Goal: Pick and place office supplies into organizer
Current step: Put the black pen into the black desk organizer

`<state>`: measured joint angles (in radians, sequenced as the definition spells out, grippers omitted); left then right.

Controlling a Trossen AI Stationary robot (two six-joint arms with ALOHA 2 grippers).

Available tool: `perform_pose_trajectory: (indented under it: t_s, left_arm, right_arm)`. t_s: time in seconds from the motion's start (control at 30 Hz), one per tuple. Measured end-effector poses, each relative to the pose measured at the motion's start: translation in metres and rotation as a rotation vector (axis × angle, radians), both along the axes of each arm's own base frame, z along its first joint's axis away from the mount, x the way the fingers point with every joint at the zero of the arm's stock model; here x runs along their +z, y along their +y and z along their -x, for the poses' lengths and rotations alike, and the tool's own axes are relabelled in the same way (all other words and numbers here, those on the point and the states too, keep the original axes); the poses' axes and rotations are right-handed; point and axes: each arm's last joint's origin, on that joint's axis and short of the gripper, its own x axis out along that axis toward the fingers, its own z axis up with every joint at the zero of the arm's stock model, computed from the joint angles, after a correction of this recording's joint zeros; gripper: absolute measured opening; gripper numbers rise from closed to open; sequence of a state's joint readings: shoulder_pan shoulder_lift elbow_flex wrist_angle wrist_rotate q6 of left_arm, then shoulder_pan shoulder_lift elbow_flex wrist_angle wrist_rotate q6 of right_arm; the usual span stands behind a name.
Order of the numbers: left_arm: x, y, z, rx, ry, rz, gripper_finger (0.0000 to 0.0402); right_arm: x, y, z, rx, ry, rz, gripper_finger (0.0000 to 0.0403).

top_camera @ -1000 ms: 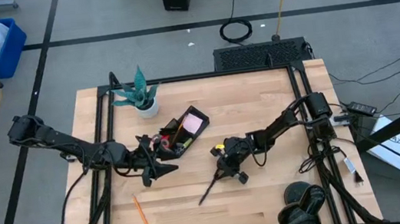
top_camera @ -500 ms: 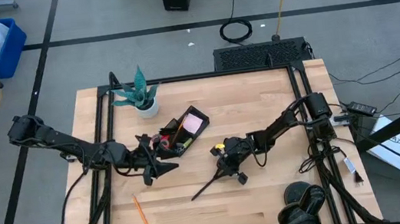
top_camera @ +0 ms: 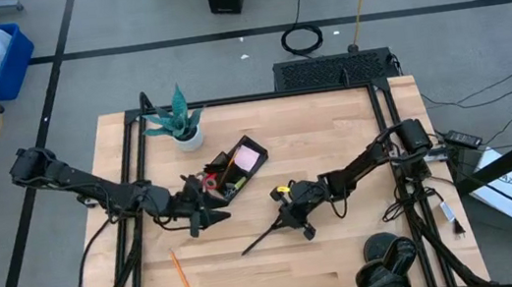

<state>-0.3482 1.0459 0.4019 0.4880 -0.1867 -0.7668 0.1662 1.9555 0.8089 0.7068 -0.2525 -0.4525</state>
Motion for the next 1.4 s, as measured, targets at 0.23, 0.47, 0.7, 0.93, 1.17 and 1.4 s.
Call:
perform_pose_trajectory:
  t_s: [0.23, 0.47, 0.7, 0.93, 1.17, 1.4]
  left_arm:
    - [-0.010, 0.000, 0.002, 0.033, 0.127, 0.159, 0.0257]
    - [-0.017, -0.002, 0.000, 0.049, 0.211, 0.326, 0.0257]
    - [-0.027, -0.008, -0.003, 0.055, 0.288, 0.433, 0.0257]
    - [-0.033, -0.016, -0.007, 0.045, 0.324, 0.587, 0.0257]
    - [-0.044, -0.023, -0.012, 0.041, 0.365, 0.602, 0.0257]
    - [-0.050, -0.030, -0.019, 0.004, 0.331, 0.628, 0.0257]
  right_arm:
    - [0.020, 0.009, 0.001, 0.010, -0.094, 0.058, 0.0013]
    - [0.031, 0.014, 0.001, -0.031, -0.190, 0.188, 0.0013]
    - [0.038, 0.013, -0.003, -0.042, -0.294, 0.271, 0.0013]
    - [0.047, 0.017, -0.010, -0.074, -0.332, 0.325, 0.0013]
    - [0.049, 0.017, -0.012, -0.071, -0.344, 0.343, 0.0013]
    - [0.050, 0.016, -0.013, -0.086, -0.352, 0.380, 0.0013]
